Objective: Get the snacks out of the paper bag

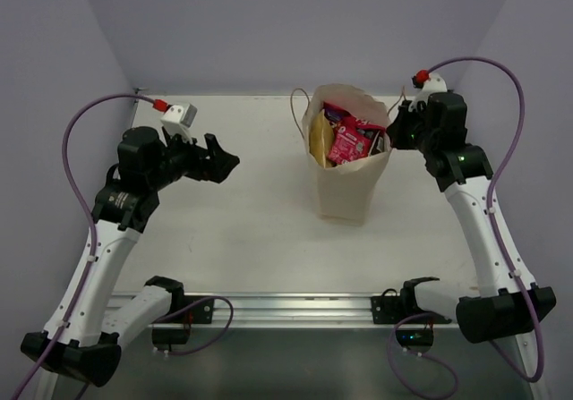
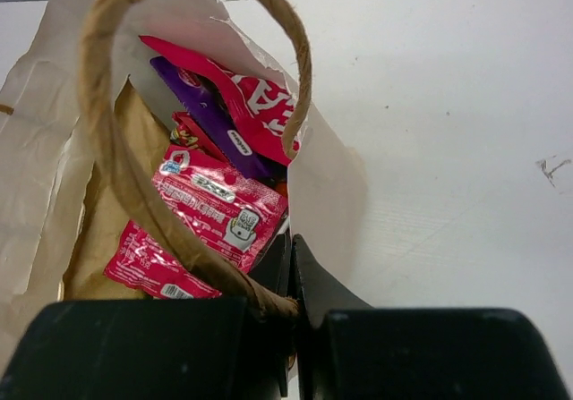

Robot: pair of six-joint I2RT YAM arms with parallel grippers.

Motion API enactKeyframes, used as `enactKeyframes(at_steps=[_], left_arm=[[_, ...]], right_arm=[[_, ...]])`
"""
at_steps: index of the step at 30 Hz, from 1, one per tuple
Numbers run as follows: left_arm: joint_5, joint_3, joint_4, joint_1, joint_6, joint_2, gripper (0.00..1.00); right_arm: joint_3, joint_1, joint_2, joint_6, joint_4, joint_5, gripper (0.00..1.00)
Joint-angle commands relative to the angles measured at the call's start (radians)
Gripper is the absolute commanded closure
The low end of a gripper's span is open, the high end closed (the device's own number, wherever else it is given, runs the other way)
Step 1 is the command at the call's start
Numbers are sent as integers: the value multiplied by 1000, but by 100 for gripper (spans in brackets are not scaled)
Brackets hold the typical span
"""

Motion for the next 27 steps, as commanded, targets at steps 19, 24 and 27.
enactKeyframes(at_steps=[19, 24, 27], left_arm=[[109, 158, 119, -174, -121, 168, 2], [-90, 189, 171, -393, -118, 237, 2], [-206, 203, 224, -512, -104, 295, 2]], right_arm=[[216, 98, 15, -243, 106, -57, 100], [52, 154, -45, -235, 165, -31, 100], [-22, 184, -86, -241, 198, -12, 100]])
